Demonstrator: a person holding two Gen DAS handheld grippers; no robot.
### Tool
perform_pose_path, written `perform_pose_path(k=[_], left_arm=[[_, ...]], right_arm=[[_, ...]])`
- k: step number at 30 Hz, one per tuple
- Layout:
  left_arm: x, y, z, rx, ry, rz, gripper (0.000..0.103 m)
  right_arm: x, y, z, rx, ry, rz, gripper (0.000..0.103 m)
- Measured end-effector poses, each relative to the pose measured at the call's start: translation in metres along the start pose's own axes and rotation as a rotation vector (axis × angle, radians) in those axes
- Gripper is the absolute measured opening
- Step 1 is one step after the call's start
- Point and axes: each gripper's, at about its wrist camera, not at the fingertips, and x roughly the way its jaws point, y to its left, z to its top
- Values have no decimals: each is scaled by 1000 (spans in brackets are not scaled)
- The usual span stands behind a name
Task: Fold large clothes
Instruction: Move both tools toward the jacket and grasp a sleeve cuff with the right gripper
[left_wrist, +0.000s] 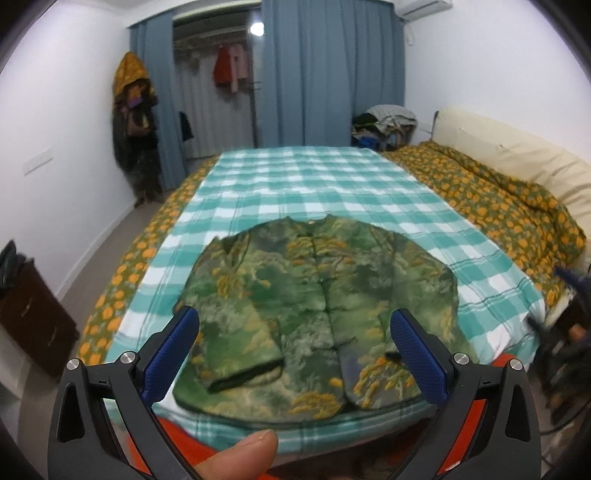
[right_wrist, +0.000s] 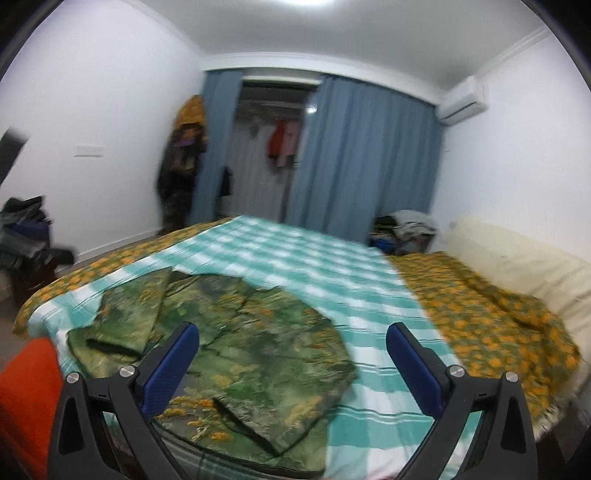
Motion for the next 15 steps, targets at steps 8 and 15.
perform_pose_path(k=[8,15], left_arm=[[1,4,30,-5,-20,-8,103],[23,29,21,-78,43,-45,103]], right_arm=[[104,34,-66,-145,293,137,103],[177,48,-114,-114,555,208,103]])
